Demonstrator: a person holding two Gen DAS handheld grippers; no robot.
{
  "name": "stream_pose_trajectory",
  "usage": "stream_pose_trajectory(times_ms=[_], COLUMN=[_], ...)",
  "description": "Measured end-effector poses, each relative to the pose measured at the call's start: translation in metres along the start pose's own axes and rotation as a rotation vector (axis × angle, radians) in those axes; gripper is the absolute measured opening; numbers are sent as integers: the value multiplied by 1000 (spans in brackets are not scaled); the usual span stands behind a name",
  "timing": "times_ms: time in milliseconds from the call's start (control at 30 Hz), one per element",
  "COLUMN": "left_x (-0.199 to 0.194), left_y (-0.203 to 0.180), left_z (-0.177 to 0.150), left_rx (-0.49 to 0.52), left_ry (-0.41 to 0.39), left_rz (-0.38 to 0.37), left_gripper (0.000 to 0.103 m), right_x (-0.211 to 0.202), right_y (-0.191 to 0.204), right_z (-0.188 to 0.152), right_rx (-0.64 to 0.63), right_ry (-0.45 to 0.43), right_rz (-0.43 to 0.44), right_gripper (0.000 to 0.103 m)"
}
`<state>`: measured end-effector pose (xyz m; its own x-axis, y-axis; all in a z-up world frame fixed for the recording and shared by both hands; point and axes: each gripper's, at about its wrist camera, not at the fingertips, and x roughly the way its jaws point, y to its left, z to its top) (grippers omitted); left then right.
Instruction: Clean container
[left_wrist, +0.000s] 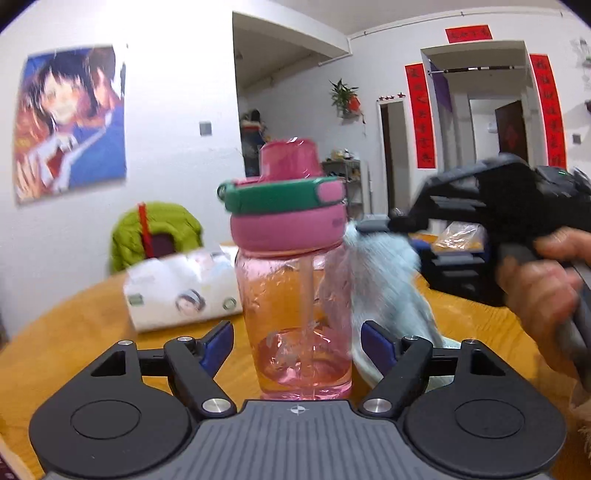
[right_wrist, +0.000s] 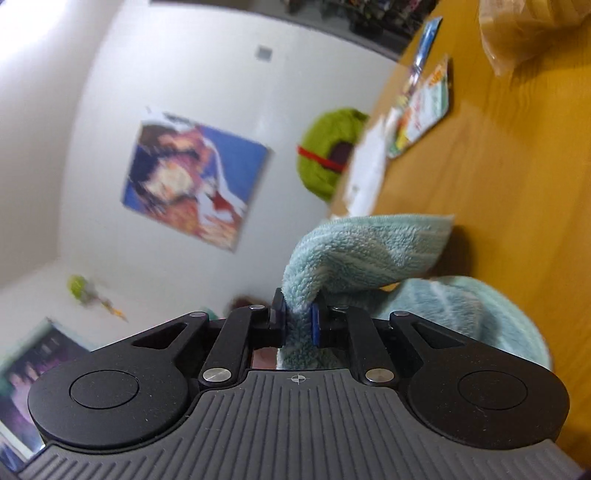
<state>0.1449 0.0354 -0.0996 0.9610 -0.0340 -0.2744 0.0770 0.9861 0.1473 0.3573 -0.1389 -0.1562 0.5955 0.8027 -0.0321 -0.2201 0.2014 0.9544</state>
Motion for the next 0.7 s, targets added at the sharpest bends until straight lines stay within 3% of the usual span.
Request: stream_pose_trajectory(times_ms=[100, 200, 233, 333, 433, 500, 633, 700], left_x=[-2, 3, 4, 9, 17, 20, 15, 15], left_y=[-8, -4, 0, 15, 26, 25, 18, 18], left_z=[-2, -4, -4, -3, -4, -5, -5, -5], left_rx=[38, 42, 25, -19, -74, -81, -44, -41], left_ry=[-5, 0, -3, -5, 22, 41, 23, 23], left_rz=[-34, -51, -61, -106, -175, -177, -154, -152], left_gripper=[77, 76, 77, 77, 75, 75, 73, 71], right_x=[16, 43, 49, 41, 19, 10, -3, -2], right_y=[-16, -36, -36, -17, -8, -1, 21, 29], right_z=[7, -2, -7, -12, -15, -17, -17, -20], right_rx=[133, 244, 226, 119, 102, 57, -226, -322], right_ry=[25, 158, 209, 212, 244, 244, 159, 150], right_rz=[78, 70, 48, -10, -36, -68, -294, -369], right_gripper=[20, 21, 21, 20, 17, 17, 17, 24])
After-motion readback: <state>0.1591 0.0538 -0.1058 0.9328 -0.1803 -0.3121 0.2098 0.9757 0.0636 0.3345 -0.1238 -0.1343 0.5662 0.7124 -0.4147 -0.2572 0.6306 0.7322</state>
